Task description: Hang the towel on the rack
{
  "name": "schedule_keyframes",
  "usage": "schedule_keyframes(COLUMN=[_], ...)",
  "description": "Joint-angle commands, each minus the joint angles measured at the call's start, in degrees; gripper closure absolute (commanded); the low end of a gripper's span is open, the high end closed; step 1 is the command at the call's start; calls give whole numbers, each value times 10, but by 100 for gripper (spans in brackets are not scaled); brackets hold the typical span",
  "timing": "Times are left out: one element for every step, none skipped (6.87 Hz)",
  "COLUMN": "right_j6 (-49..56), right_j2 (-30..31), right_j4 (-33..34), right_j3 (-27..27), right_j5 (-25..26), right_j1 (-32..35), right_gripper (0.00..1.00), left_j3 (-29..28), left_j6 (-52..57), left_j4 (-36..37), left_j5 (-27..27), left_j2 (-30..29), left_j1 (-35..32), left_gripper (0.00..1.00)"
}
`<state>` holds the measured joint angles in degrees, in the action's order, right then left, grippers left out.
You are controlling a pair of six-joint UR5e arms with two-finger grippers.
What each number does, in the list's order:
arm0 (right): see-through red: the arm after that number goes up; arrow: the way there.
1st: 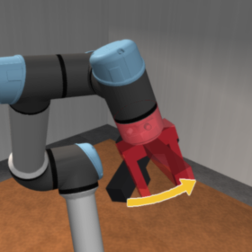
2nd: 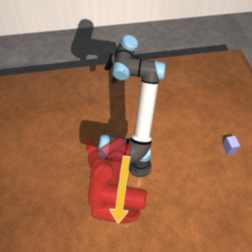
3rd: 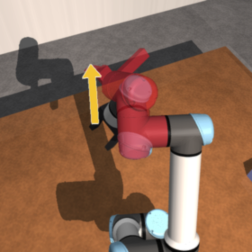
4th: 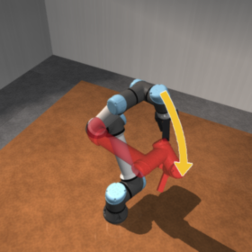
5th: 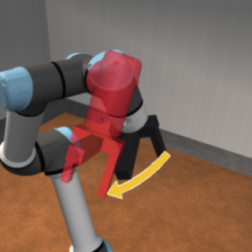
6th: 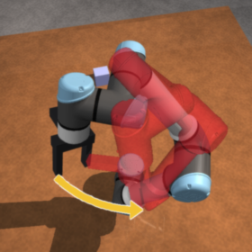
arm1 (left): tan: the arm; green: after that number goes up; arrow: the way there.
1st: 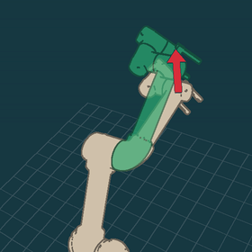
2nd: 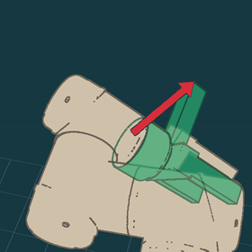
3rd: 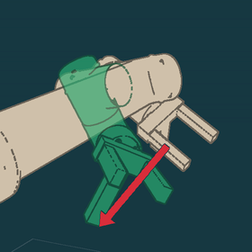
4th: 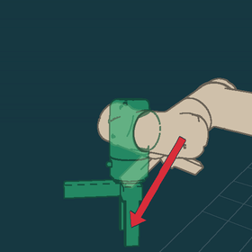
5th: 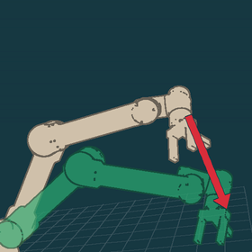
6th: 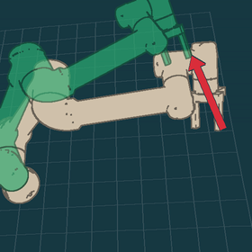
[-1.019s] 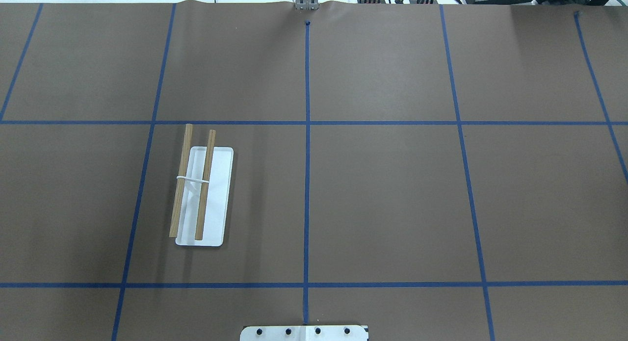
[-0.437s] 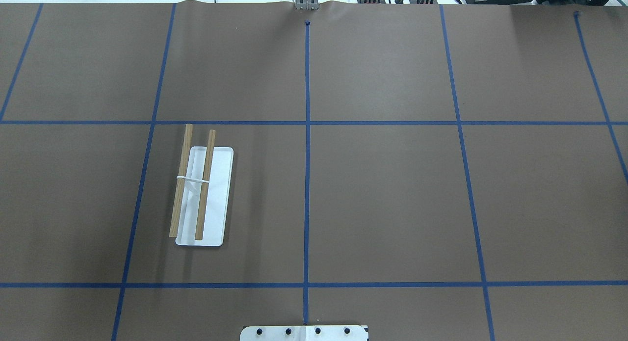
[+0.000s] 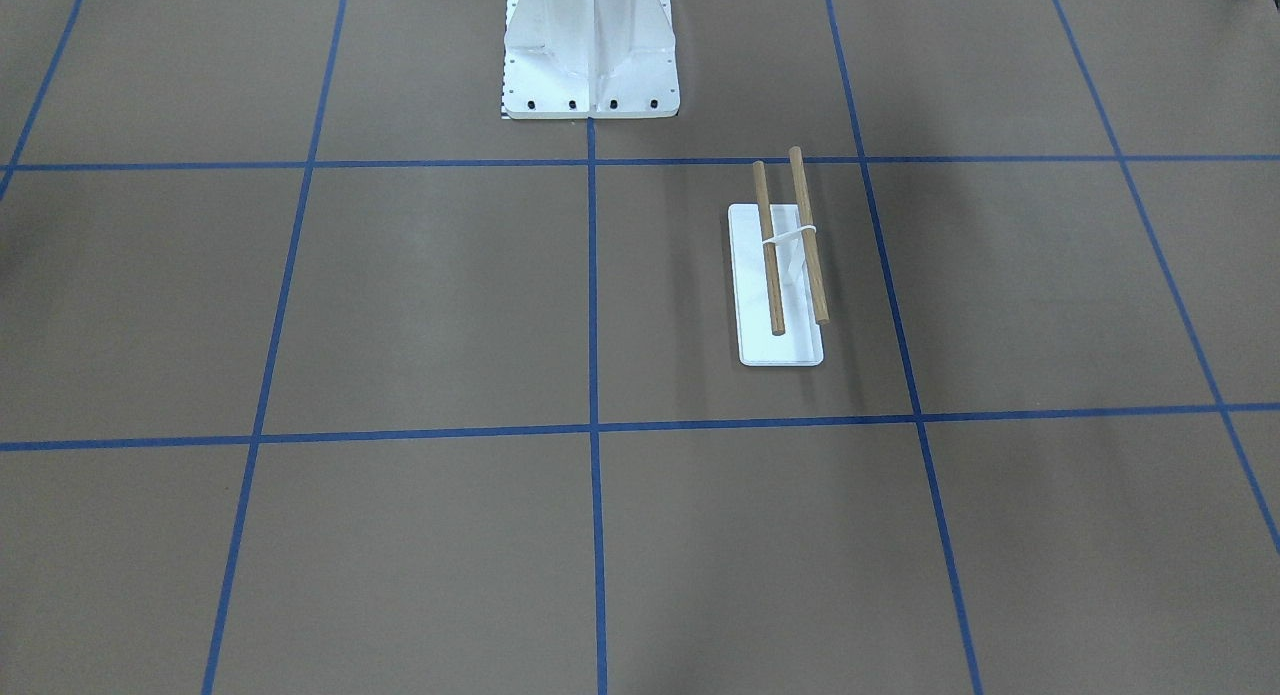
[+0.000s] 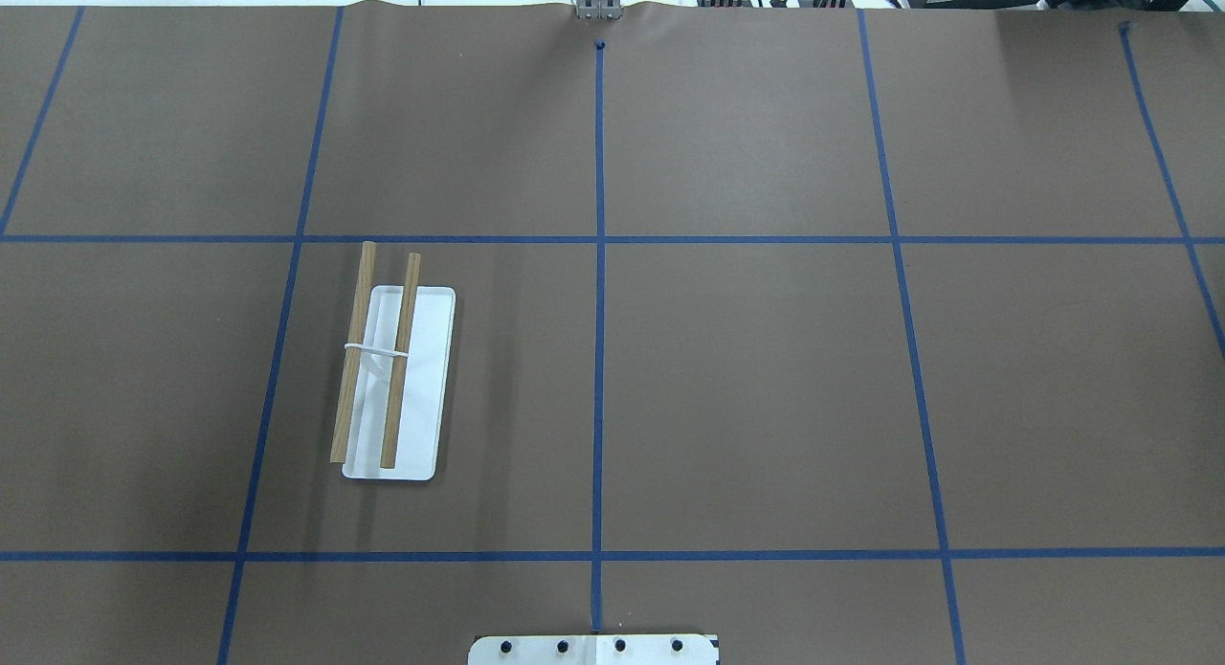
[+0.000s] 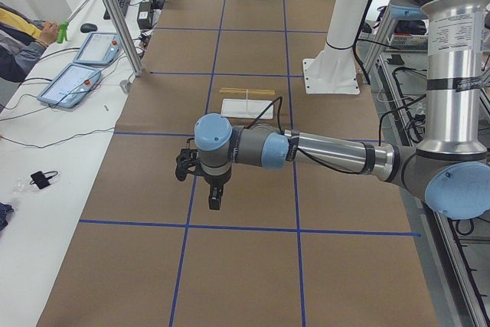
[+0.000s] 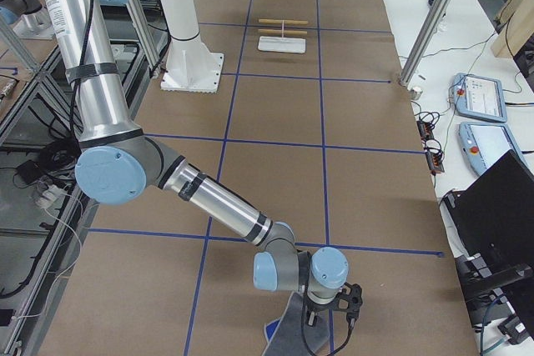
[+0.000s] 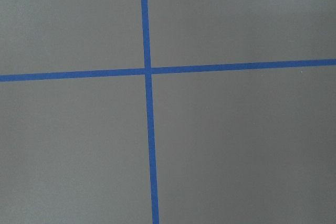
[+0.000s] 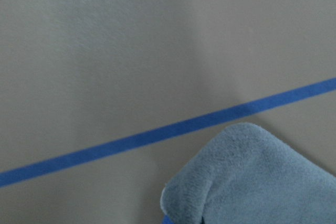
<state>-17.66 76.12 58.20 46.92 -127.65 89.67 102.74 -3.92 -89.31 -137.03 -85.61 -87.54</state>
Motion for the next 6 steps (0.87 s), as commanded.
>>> schedule_keyframes(right_j6=[-80, -143, -220, -313, -410, -511], right_j2=[-2, -1, -3, -10, -33, -60], right_j4=[65, 69, 83, 111, 158, 208], right_j3=[135, 196, 255, 330, 405, 483], right_j5=[-14, -38, -38, -37, -35, -27], right_j1=[-16, -45, -86, -134, -172, -212], right_gripper=[100, 100, 100, 100, 100, 100], left_j3=[-1, -7, -10, -12, -11, -11], left_j6=[-3, -2, -3, -6, -41, -102], left_j4=[-2, -2, -2, -2, -2, -1], left_j5=[-3, -3, -3, -3, -4, -7], left_j2=[-1, -6, -14, -24, -43, -75], left_j1=[1, 1, 2, 2, 3, 8], left_gripper=[2, 2, 2, 2, 2, 2])
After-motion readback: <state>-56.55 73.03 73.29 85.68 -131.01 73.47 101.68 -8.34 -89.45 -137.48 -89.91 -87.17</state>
